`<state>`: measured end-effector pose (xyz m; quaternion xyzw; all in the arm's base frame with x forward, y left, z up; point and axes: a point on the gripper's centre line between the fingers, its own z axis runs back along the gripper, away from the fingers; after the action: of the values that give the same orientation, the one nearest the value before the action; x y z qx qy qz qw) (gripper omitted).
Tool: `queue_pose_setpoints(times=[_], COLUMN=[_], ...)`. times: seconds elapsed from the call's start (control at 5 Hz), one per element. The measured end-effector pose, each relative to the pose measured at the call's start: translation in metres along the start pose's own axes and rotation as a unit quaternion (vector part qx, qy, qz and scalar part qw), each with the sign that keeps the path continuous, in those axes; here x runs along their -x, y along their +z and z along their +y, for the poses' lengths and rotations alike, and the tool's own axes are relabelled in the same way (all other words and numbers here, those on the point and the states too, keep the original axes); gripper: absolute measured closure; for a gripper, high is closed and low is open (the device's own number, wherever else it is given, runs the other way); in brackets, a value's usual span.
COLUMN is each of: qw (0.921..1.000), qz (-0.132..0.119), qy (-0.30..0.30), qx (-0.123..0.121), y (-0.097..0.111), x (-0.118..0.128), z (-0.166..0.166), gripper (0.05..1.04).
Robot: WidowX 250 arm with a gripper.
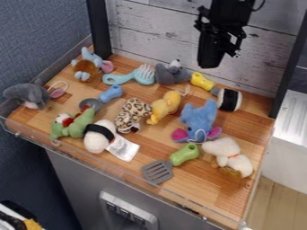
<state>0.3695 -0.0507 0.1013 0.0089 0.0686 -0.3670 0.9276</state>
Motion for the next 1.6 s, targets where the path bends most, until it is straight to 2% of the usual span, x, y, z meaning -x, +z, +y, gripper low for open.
queue_pose_setpoints(times=[0.2,0.4,0.6,0.8,1.0,1.2,1.4,1.6], qw=[0.9942,0.987,0.988,0.9962,0.9999,0.9966,0.994,0.9968], qz=[0.002,0.003,0.006,0.0,0.005,0.001,0.006,0.005], qy=[-0.107,-0.16,-0.154,-0.086,0.009,0.083,0.109,0.08], qx=[-0.009,-0.015,-0.014,-0.015,-0.005,-0.002,0.004,-0.005], y=[-0.001,-0.002,-0.019,-0.033,-0.061,-0.078,-0.089,-0.088], x=[-0.009,-0.017,-0.026,-0.031,-0.03,-0.029,-0.025,-0.027], z=[-0.001,-0.003,0.0,0.002,-0.001,0.0,0.004,0.009], gripper=[0.855,0.607,0.3,0.088,0.083,0.087,0.086,0.116])
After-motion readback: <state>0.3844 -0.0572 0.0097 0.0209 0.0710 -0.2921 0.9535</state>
